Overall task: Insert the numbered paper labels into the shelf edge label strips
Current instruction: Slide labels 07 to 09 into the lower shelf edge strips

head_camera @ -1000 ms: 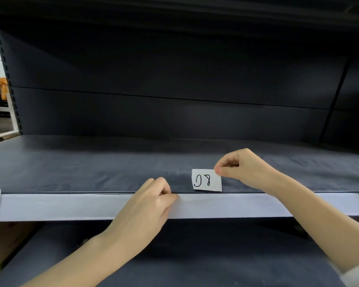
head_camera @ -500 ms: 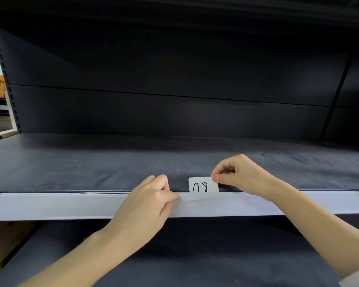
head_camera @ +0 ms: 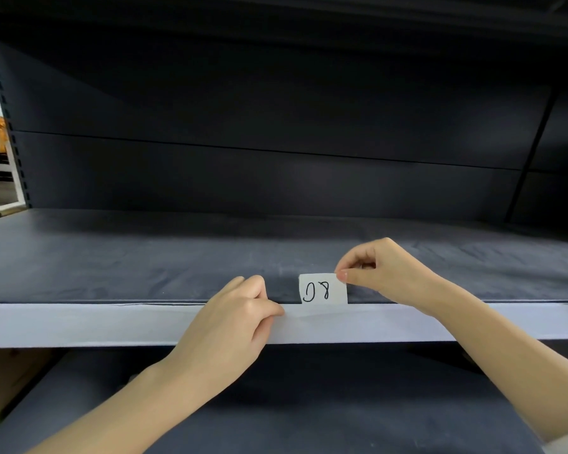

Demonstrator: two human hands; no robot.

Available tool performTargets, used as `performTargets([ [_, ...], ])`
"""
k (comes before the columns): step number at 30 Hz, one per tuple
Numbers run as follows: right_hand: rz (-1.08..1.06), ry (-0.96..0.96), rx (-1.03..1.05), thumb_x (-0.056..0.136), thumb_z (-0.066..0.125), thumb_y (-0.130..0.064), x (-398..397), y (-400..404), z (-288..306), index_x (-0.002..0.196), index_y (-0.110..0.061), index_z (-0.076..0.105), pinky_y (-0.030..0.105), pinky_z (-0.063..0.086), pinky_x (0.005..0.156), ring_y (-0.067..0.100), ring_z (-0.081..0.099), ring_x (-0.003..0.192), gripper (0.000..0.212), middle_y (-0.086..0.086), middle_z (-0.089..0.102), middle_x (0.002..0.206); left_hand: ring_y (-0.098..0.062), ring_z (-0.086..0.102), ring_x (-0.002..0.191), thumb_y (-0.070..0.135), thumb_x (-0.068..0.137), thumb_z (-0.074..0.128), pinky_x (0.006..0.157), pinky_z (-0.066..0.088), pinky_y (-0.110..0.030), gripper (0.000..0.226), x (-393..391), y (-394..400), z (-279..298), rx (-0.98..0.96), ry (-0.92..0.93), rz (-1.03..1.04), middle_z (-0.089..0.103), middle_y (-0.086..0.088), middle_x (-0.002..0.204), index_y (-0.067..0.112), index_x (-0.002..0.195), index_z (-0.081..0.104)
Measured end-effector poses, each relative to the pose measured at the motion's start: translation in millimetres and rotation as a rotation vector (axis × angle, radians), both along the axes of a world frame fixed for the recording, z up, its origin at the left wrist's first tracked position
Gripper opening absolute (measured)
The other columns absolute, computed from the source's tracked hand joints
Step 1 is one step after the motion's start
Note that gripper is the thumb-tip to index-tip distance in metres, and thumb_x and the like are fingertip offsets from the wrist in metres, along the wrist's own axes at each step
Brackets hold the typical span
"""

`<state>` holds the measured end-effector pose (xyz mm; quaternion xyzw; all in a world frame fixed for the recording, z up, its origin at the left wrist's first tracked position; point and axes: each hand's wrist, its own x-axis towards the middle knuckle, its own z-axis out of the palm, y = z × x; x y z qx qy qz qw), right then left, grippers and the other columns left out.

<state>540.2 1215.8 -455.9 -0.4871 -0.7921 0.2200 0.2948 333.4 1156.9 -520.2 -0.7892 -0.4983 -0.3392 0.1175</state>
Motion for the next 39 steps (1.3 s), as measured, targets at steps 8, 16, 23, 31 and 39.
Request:
performTargets([
  [8, 0.015, 0.015, 0.018, 0.084, 0.064, -0.015, -6.2, 0.2, 0.2, 0.062, -0.027, 0.065, 0.007, 0.038, 0.052, 0.001, 0.047, 0.054, 0.025, -0.013, 0.062, 0.063, -0.007, 0.037, 0.062, 0.012, 0.072, 0.056, 0.059, 0.032, -0.013, 0.023, -0.8, 0.5, -0.9, -0.009, -0.004, -0.013, 0.035, 0.014, 0.062, 0.024, 0.08, 0.074],
  [16, 0.074, -0.124, 0.056, 0.083, 0.064, -0.013, -6.4, -4.3, 4.0, 0.063, -0.026, 0.066, 0.006, 0.032, 0.041, 0.002, 0.039, 0.041, 0.024, -0.025, 0.056, 0.043, -0.01, 0.034, 0.067, 0.01, 0.07, 0.056, 0.064, 0.033, -0.017, 0.023, 0.0, 1.8, 0.0, 0.005, -0.007, -0.016, 0.034, 0.013, 0.061, 0.022, 0.079, 0.074],
  [23, 0.089, -0.146, 0.053, 0.082, 0.064, -0.011, -6.7, -6.3, -6.8, 0.06, -0.025, 0.062, 0.006, 0.033, 0.045, -0.002, 0.045, 0.043, 0.026, -0.028, 0.055, 0.043, -0.006, 0.04, 0.06, 0.011, 0.068, 0.057, 0.045, 0.029, -0.011, 0.023, 1.3, -1.0, 5.4, -0.049, -0.009, -0.003, 0.048, 0.009, 0.057, 0.025, 0.073, 0.074],
  [31, 0.102, -0.168, 0.028, 0.08, 0.066, -0.01, -2.5, -10.2, -9.1, 0.065, -0.018, 0.069, 0.004, 0.035, 0.049, -0.009, 0.049, 0.048, 0.017, -0.012, 0.059, 0.061, 0.005, 0.042, 0.057, 0.009, 0.087, 0.058, 0.053, 0.025, -0.008, 0.021, -1.3, 4.2, 7.3, -0.128, -0.15, -0.043, 0.044, 0.014, 0.066, 0.022, 0.093, 0.073],
  [39, 0.112, -0.126, 0.017, 0.08, 0.066, -0.008, -1.1, -7.6, -13.3, 0.07, -0.011, 0.073, 0.004, 0.035, 0.049, -0.006, 0.047, 0.047, 0.013, -0.012, 0.06, 0.061, -0.011, 0.039, 0.07, 0.014, 0.073, 0.054, 0.046, 0.027, -0.013, 0.02, -2.9, 6.0, 7.2, -0.077, -0.018, -0.039, 0.052, 0.005, 0.06, 0.019, 0.073, 0.073],
])
